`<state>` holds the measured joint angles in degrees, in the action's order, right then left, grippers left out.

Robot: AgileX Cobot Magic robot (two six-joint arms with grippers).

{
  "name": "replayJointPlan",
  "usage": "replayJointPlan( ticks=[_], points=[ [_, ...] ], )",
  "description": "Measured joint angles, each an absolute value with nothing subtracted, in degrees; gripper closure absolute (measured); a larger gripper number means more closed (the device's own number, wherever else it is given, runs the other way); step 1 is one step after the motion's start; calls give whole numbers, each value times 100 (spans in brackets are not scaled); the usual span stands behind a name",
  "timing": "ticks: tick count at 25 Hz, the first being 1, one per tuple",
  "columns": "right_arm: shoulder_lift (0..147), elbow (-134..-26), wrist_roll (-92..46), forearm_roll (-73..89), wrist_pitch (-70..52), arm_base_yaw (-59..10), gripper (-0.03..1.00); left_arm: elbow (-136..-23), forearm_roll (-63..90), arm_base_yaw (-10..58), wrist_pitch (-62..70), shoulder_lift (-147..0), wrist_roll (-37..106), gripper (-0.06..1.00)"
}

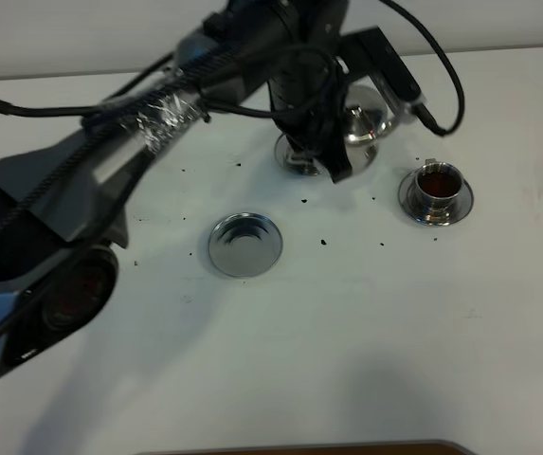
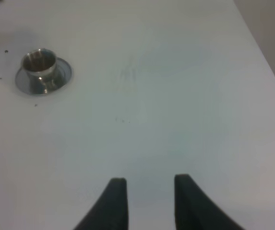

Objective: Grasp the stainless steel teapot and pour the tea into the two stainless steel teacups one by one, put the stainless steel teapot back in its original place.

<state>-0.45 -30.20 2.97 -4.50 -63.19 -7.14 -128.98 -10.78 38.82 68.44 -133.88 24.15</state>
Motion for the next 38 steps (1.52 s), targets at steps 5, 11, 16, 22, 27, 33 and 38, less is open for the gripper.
replayJointPlan(
  ticks=[5,11,16,22,27,33,38],
  points=[
    [-45,-3020,297,-450,-6319,-714,72,-12898,-1095,3535,6844,-13102,2428,69],
    [-45,-3020,297,-450,-6319,-714,72,-12898,-1095,3108,6849,-12972,2428,69],
    [-45,-3020,297,-450,-6319,-714,72,-12597,-1095,2796,6849,-12770,2434,69],
    [-45,-3020,297,-450,-6319,-714,72,-11472,-1097,2394,6839,-12232,2669,69],
    [-45,-3020,297,-450,-6319,-714,72,-10914,-1217,2181,6624,-12178,2824,69],
    [-45,-3020,297,-450,-6319,-714,72,-10687,-1510,2180,5944,-12178,3583,69],
    [-45,-3020,297,-450,-6319,-714,72,-10622,-1782,2180,5384,-12343,3994,69]
  ],
)
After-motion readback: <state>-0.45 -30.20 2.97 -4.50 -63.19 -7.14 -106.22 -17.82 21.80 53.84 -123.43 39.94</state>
